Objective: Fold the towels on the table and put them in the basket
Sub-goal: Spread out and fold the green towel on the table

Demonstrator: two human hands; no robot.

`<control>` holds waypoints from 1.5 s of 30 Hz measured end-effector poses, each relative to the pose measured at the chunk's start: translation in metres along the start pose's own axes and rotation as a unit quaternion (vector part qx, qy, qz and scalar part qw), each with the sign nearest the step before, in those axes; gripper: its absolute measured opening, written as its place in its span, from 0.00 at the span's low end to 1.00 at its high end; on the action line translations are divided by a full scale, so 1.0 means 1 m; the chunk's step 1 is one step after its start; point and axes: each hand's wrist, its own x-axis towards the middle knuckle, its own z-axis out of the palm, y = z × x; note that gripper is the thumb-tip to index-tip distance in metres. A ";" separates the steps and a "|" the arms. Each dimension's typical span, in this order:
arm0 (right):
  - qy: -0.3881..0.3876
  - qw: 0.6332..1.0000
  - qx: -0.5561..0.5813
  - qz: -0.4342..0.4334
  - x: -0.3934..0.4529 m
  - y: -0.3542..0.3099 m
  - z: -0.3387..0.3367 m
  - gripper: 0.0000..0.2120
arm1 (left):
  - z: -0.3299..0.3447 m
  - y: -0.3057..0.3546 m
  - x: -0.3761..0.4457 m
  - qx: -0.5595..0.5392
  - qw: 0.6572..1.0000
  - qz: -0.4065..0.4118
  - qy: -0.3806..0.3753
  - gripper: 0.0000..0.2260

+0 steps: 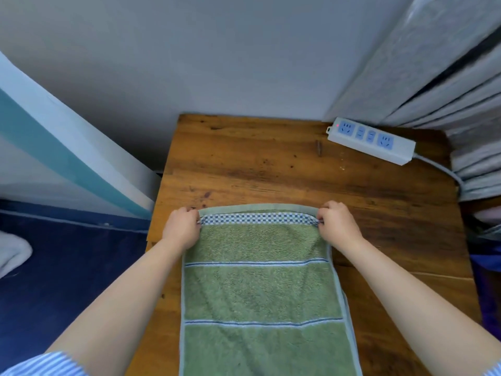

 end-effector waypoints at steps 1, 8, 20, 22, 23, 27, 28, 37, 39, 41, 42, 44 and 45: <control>-0.004 1.000 -0.001 -0.002 0.001 0.000 -0.002 0.12 | 0.000 -0.001 0.001 0.004 1.000 -0.001 -0.007 0.12; -0.033 0.996 0.059 -0.062 -0.009 0.007 -0.035 0.06 | -0.016 -0.008 -0.008 -0.075 0.995 0.042 0.051 0.06; 0.023 0.971 0.227 -0.073 -0.094 0.021 -0.079 0.13 | -0.051 -0.023 -0.077 -0.156 0.978 0.068 0.122 0.10; 0.025 0.977 0.199 -0.078 -0.114 0.022 -0.085 0.11 | -0.061 -0.022 -0.097 -0.169 0.970 0.103 0.142 0.09; 0.018 0.980 0.177 -0.084 -0.119 0.022 -0.087 0.09 | -0.066 -0.021 -0.104 -0.157 0.970 0.123 0.141 0.11; -0.012 0.993 0.009 -0.118 -0.152 0.018 -0.100 0.09 | -0.090 -0.016 -0.136 0.039 0.970 0.221 0.096 0.12; -0.009 0.992 -0.028 -0.120 -0.164 0.017 -0.102 0.09 | -0.094 -0.015 -0.148 0.093 0.962 0.233 0.106 0.13; 0.490 0.864 0.067 -0.096 -0.243 0.004 -0.144 0.16 | -0.146 -0.006 -0.222 -0.036 0.837 0.257 0.481 0.15; 0.572 0.807 0.095 -0.110 -0.265 -0.002 -0.150 0.19 | -0.152 -0.003 -0.234 -0.035 0.791 0.244 0.560 0.09; 0.584 0.799 0.092 -0.110 -0.281 -0.003 -0.147 0.20 | -0.146 -0.002 -0.243 -0.013 0.771 0.253 0.584 0.05; 0.557 0.821 0.083 -0.093 -0.284 0.000 -0.143 0.19 | -0.138 -0.004 -0.244 0.010 0.769 0.264 0.582 0.05; 0.486 0.871 0.030 -0.073 -0.293 0.006 -0.135 0.18 | -0.120 -0.010 -0.245 0.047 0.763 0.288 0.577 0.05; 0.485 0.870 0.024 -0.080 -0.296 0.009 -0.132 0.18 | -0.115 -0.013 -0.245 0.040 0.760 0.294 0.578 0.07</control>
